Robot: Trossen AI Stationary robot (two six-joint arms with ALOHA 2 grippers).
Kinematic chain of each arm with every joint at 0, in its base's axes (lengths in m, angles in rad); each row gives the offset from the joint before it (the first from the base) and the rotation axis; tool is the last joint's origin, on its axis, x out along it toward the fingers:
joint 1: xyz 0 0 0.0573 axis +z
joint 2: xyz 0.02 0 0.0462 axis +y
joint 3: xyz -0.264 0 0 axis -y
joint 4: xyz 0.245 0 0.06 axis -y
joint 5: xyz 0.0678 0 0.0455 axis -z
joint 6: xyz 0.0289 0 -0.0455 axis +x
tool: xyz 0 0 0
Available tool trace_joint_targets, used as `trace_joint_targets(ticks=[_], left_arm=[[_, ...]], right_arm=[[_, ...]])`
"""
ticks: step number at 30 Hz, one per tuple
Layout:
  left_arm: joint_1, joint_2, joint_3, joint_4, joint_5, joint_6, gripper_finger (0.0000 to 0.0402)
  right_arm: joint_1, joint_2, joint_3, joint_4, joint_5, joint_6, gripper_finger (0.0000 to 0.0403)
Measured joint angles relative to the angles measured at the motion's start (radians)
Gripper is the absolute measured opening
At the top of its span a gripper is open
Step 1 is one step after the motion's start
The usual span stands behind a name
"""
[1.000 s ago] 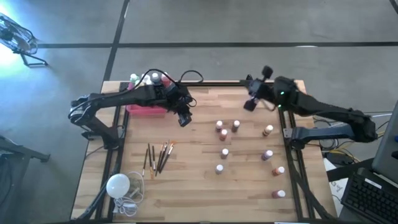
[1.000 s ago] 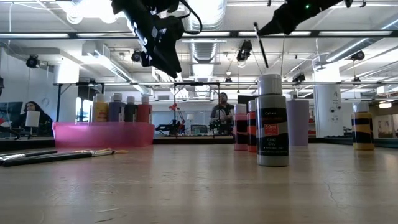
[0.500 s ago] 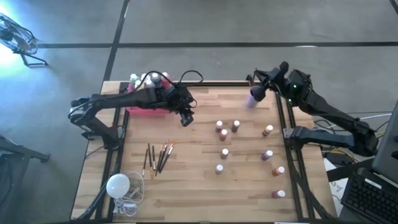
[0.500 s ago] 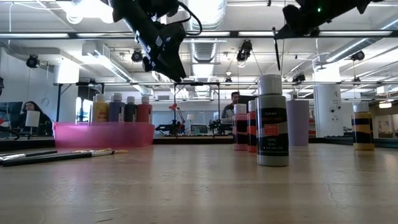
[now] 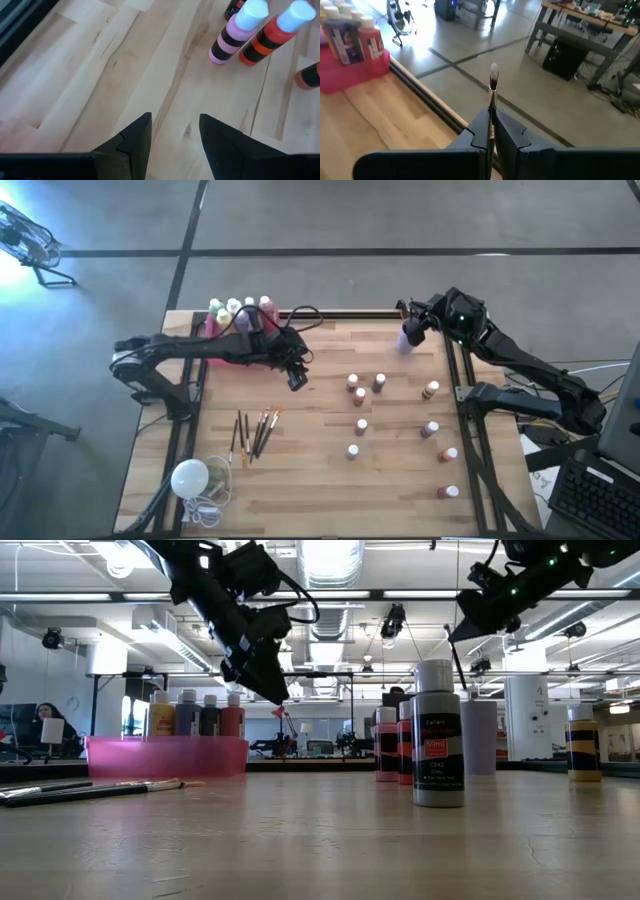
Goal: Pick & Place Paint Supplies
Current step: Put the silver paint brush into the purple cup
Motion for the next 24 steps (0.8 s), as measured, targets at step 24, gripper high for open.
trace_joint_targets(ticks=[24], left_arm=[[-0.004,0.0,-0.1,0.114,0.0,-0.057,0.017]], right_arm=[[-0.074,0.0,-0.174,0.106,-0.082,0.022,0.0008]])
